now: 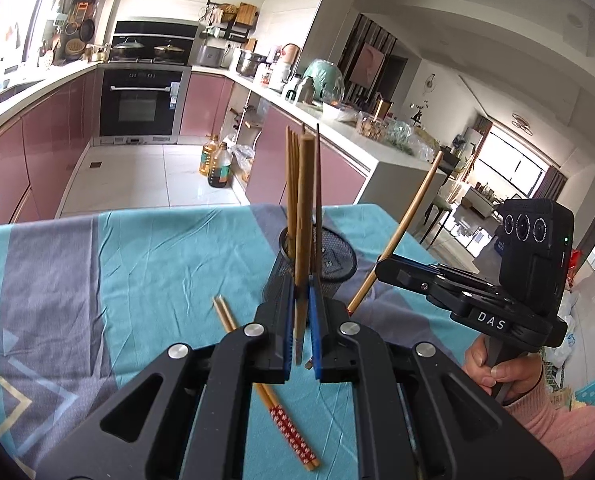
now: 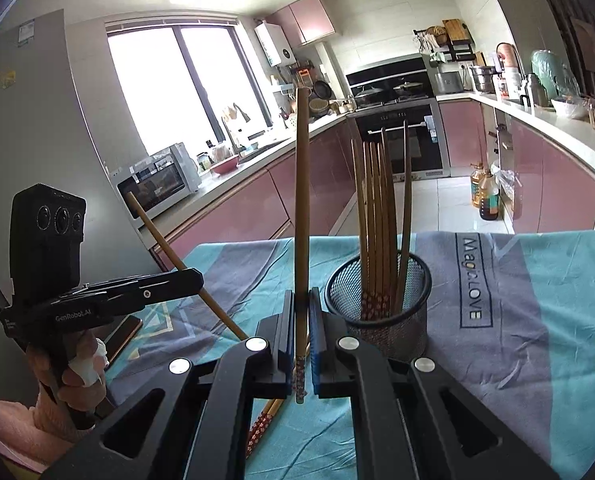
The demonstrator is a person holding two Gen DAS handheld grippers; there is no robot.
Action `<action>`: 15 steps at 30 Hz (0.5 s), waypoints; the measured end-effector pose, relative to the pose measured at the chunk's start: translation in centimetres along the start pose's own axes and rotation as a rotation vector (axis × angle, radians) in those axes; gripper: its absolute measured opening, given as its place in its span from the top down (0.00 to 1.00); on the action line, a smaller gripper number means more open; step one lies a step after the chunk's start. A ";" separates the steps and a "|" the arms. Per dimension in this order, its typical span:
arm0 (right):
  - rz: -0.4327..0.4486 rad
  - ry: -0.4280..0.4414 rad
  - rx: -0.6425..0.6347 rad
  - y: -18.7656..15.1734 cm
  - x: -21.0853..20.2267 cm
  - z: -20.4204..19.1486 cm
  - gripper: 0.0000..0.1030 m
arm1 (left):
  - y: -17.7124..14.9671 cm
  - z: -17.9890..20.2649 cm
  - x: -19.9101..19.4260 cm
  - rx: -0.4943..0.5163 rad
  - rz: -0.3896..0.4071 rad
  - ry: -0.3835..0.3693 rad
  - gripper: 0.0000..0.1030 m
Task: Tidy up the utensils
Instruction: 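Lift both chopsticks upright and carry them over the mesh cup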
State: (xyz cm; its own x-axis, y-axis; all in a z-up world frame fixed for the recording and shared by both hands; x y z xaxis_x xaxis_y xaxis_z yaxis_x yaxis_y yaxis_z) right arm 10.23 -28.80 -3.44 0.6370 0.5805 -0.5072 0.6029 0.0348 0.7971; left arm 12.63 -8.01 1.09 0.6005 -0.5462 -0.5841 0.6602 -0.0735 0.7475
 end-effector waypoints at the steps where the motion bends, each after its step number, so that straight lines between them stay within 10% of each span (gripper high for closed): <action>1: 0.009 -0.005 -0.005 0.3 -0.2 0.1 0.95 | 0.4 0.1 0.1 0.003 0.006 -0.002 0.93; 15: 0.091 -0.055 -0.054 4.1 -2.5 1.0 0.95 | 5.2 2.2 -0.2 0.048 0.081 -0.016 0.93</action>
State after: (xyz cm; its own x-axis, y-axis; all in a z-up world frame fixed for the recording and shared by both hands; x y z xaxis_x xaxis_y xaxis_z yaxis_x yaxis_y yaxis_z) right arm 11.56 -30.91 0.80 0.7142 0.5381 -0.4477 0.5153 0.0288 0.8565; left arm 14.98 -10.14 5.79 0.6436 -0.5650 -0.5162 0.5873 -0.0679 0.8065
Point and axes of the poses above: each gripper's, at about its wrist camera, not at the fingertips, and x roughly the way its jaws point, z to its right, y to its top, the point moved 4 cm from there along x, roughly the way its jaws point, and after that the axes turned 4 degrees about -z, right-handed, at the moved point
